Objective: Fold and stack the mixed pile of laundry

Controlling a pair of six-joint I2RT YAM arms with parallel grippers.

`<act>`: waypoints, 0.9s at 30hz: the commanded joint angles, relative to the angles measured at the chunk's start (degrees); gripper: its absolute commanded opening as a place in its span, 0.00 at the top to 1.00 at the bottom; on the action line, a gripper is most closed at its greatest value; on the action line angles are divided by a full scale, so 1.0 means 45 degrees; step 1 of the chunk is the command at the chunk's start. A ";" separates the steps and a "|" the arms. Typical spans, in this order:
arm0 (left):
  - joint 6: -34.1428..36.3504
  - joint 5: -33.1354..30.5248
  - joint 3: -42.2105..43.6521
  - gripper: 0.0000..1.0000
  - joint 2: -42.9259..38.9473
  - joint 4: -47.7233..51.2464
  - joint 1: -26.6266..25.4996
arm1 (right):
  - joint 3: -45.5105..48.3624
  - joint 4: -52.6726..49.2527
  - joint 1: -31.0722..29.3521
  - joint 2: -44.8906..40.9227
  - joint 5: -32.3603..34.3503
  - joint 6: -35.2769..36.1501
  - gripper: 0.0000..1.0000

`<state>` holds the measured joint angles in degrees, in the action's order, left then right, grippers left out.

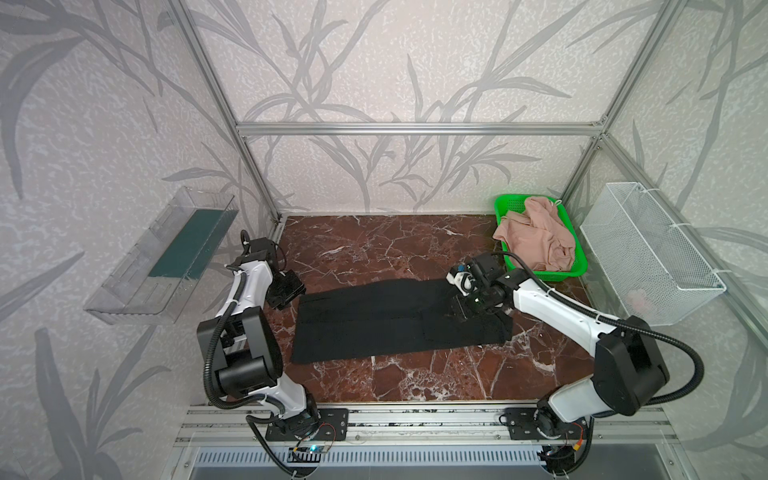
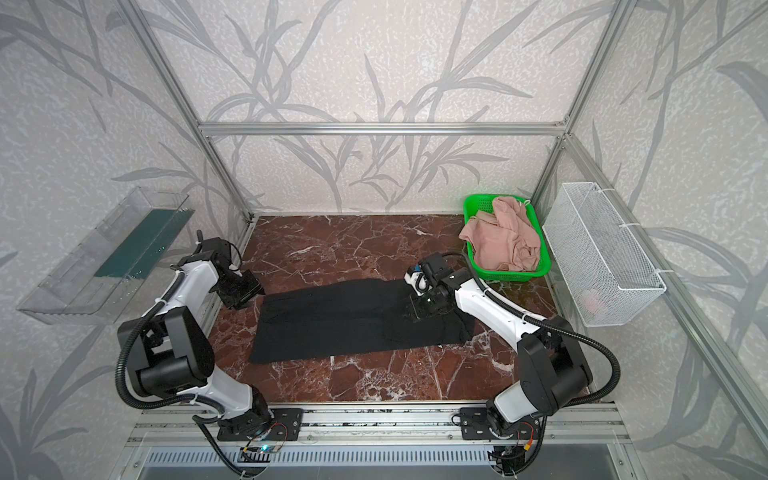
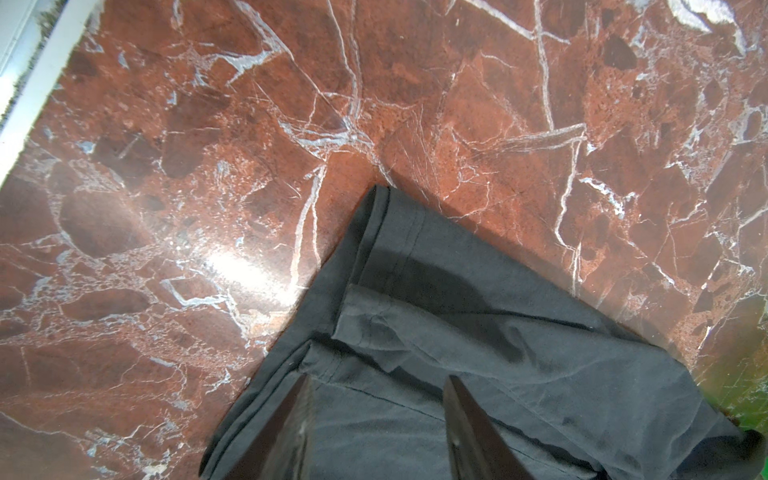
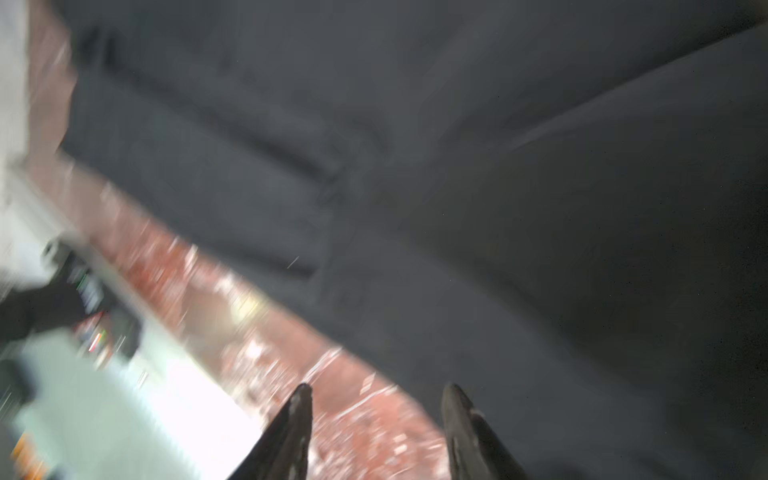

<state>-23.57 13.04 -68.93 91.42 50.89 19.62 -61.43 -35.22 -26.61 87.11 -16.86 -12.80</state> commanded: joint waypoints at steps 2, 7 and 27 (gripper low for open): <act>0.0102 -0.0663 0.0151 0.50 0.0153 0.0334 0.0074 | -0.0882 0.0679 0.1721 0.1384 0.2960 -0.0533 0.49; -0.0158 -0.0878 0.0347 0.48 0.0193 -0.0212 0.0074 | -0.2035 0.1210 0.2754 0.3899 0.2759 -0.0555 0.52; -0.1225 0.0944 0.1980 0.68 0.1680 -0.3443 0.0055 | -0.3266 0.1580 0.3315 0.5661 0.1968 -0.0080 0.93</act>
<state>-28.21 15.18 -60.73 98.72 36.91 19.62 -74.02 -27.22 -12.23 112.36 -9.02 -14.72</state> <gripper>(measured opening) 0.340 0.083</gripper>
